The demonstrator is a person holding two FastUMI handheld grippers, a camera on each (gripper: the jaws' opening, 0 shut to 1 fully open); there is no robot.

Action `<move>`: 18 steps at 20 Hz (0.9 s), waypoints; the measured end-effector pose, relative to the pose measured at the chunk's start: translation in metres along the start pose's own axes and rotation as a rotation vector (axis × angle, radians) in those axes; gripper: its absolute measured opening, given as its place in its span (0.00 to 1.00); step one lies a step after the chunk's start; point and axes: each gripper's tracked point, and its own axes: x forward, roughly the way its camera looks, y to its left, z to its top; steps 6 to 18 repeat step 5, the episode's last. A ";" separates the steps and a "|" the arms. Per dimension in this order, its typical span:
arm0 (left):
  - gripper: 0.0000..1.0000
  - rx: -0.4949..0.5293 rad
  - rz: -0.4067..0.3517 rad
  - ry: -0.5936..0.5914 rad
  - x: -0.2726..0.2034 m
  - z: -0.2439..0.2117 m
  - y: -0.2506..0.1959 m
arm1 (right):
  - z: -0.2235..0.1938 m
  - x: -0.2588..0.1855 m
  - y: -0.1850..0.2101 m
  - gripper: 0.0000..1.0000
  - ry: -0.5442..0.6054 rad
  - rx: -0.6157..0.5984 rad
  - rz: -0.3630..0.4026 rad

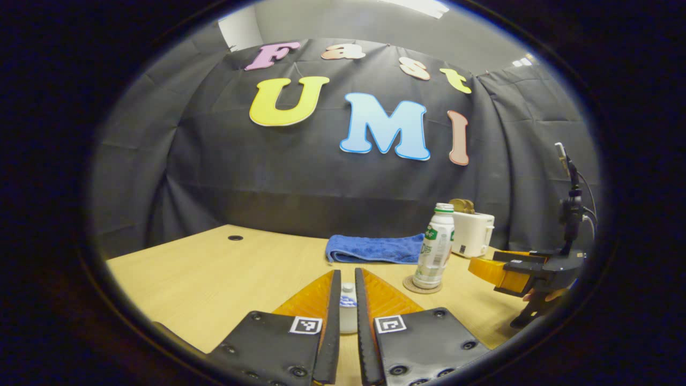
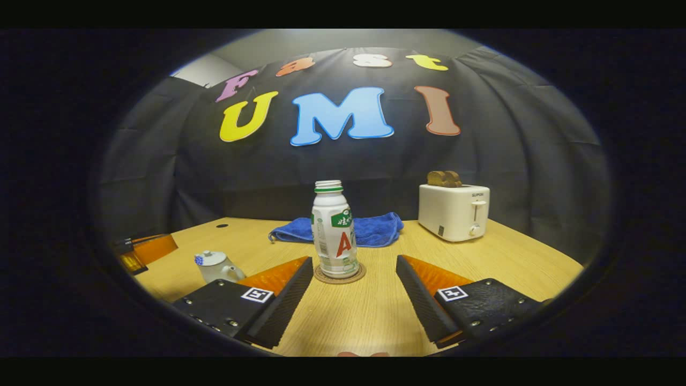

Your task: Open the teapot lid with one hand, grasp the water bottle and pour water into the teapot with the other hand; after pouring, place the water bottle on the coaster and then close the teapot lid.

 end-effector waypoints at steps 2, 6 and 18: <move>0.22 0.016 0.002 0.005 -0.013 -0.004 -0.014 | 0.003 -0.025 -0.006 0.96 -0.039 -0.003 -0.044; 0.29 0.013 -0.002 0.005 -0.027 -0.015 -0.036 | 0.006 -0.052 -0.005 0.95 -0.083 -0.016 -0.071; 0.29 0.013 -0.002 0.005 -0.027 -0.015 -0.036 | 0.006 -0.052 -0.005 0.95 -0.083 -0.016 -0.071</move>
